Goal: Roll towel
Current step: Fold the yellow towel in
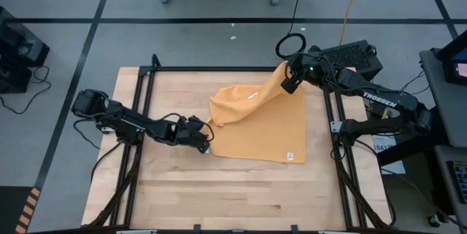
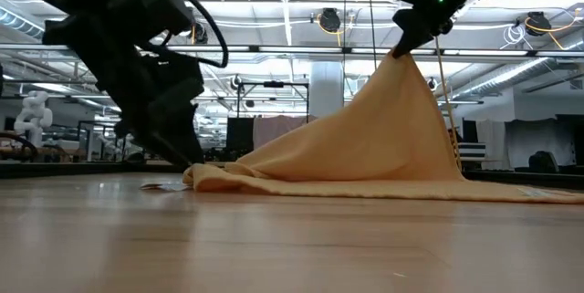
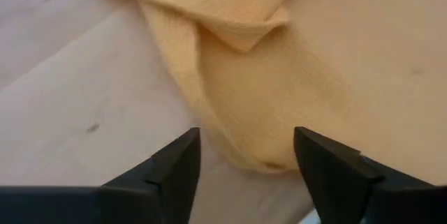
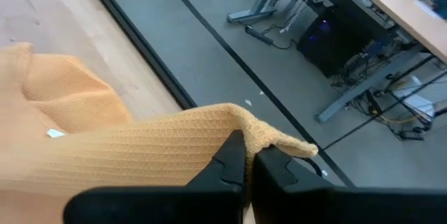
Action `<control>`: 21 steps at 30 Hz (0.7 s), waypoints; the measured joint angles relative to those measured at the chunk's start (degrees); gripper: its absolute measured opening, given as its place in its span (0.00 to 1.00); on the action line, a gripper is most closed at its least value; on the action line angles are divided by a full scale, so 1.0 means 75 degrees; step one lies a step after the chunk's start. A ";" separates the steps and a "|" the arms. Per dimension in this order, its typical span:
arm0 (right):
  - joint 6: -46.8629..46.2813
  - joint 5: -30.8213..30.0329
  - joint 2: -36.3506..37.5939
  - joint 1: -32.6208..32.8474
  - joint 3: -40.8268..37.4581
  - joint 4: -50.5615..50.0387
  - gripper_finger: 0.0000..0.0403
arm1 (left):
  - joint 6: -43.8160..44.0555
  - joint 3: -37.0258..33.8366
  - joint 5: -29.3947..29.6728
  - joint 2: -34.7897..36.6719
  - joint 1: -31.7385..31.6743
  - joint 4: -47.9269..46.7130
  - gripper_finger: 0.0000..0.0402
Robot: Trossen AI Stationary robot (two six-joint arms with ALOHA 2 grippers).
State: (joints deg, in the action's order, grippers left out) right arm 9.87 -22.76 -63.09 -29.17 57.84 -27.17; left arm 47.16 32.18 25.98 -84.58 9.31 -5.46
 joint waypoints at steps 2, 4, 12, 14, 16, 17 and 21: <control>-0.0029 0.0059 0.0000 0.0000 0.0000 0.0014 0.00 | -0.0214 -0.0003 0.0002 -0.0184 -0.0053 0.0231 0.48; -0.0032 0.0084 -0.0003 0.0003 0.0000 0.0010 0.00 | -0.0464 -0.0003 0.0000 -0.0448 -0.0122 0.0411 0.38; 0.0136 0.0072 -0.0003 0.0003 0.0000 0.0011 0.00 | -0.0953 0.0114 -0.0063 -0.0259 -0.0186 0.0320 0.03; 0.0290 0.0064 -0.0003 0.0003 0.0000 0.0016 0.00 | -0.1006 0.0253 -0.0596 0.0192 -0.0165 0.0088 0.02; 0.0389 0.0051 -0.0003 0.0003 0.0000 0.0053 0.00 | -0.1012 0.0308 -0.1091 0.0766 -0.0159 -0.0292 0.01; 0.0416 0.0047 -0.0003 0.0001 0.0002 0.0067 0.00 | -0.1001 0.0368 -0.1340 0.1046 -0.0159 -0.0404 0.01; 0.0434 0.0043 -0.0003 0.0000 0.0003 0.0082 0.00 | -0.0816 0.0479 -0.2037 0.2082 -0.0188 -0.1127 0.01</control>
State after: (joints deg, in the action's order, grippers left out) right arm 13.13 -22.44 -63.11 -29.17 57.87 -26.55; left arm 41.04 35.78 10.70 -68.97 7.90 -13.92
